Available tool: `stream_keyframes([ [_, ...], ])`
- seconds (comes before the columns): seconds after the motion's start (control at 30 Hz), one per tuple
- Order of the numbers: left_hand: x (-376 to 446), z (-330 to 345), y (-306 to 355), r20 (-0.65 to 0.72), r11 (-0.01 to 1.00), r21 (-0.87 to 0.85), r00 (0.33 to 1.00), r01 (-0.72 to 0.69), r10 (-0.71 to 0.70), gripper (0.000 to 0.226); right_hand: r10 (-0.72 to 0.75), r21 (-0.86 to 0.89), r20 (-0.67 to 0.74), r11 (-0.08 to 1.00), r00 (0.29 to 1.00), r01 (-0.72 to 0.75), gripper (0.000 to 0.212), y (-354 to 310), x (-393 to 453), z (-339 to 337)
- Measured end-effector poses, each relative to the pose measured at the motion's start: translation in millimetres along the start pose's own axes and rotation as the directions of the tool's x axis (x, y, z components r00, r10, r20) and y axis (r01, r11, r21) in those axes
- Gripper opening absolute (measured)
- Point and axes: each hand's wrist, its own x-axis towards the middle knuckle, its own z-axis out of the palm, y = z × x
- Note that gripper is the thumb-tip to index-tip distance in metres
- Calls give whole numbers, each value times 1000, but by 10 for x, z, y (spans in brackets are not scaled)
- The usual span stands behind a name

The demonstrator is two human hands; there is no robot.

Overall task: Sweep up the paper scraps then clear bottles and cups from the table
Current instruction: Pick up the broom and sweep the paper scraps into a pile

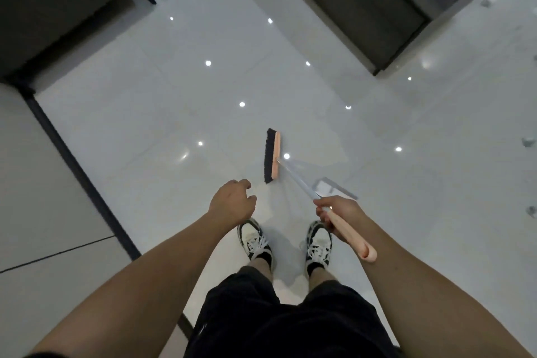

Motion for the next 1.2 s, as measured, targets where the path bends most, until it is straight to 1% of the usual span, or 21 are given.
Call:
stream_keyframes([
  [0.13, 21, 319, 687, 63, 991, 81, 993, -109, 104, 44, -1, 23, -92, 1000, 996, 3, 8, 235, -191, -742],
  [0.27, -45, 647, 1398, 134, 961, 151, 968, -232, 213, 45, 24, 54, -177, 998, 984, -15, 2, 440, -322, -1460],
  [0.4, -114, 904, 2018, 185, 920, 212, 938, -330, 293, 47, 6, 48, -232, 999, 973, 6, 12, 645, -345, -2094],
  [0.47, -132, 1003, 2289, 202, 895, 247, 923, -371, 327, 47, -33, 5, -271, 999, 962, 36, 17, 706, -347, -2424],
  [0.57, -154, 1101, 2654, 226, 862, 278, 901, -425, 371, 47, -86, -39, -322, 996, 943, 78, 15, 714, -342, -2881],
  [0.67, -185, 1140, 2957, 247, 812, 320, 870, -489, 426, 46, -131, -39, -369, 991, 920, 126, 8, 624, -346, -3157],
  [0.8, -149, 1092, 3335, 264, 756, 361, 838, -546, 478, 45, -219, -16, -434, 972, 874, 235, 13, 495, -388, -3162],
  [0.83, -119, 1072, 3424, 268, 745, 368, 831, -556, 487, 45, -223, 6, -449, 967, 865, 253, 22, 464, -389, -3135],
  [0.9, -25, 1028, 3593, 281, 720, 381, 815, -580, 507, 44, -223, 90, -463, 951, 858, 296, 32, 394, -382, -3075],
  [0.97, 116, 986, 3751, 299, 703, 386, 801, -598, 518, 43, -208, 221, -456, 915, 865, 337, 36, 291, -384, -3043],
  [1.03, 274, 942, 3907, 317, 694, 387, 795, -607, 518, 44, -172, 370, -416, 865, 893, 339, 29, 148, -415, -3056],
  [1.1, 439, 898, 4062, 340, 672, 401, 782, -622, 521, 46, -120, 492, -357, 819, 927, 295, 15, 5, -448, -3081],
  [1.17, 597, 847, 4213, 377, 642, 415, 764, -645, 524, 46, -63, 565, -307, 791, 950, 235, 8, -112, -482, -3075],
  [1.2, 666, 823, 4296, 395, 625, 418, 752, -659, 528, 46, -38, 577, -299, 789, 954, 213, 10, -157, -493, -3068],
])
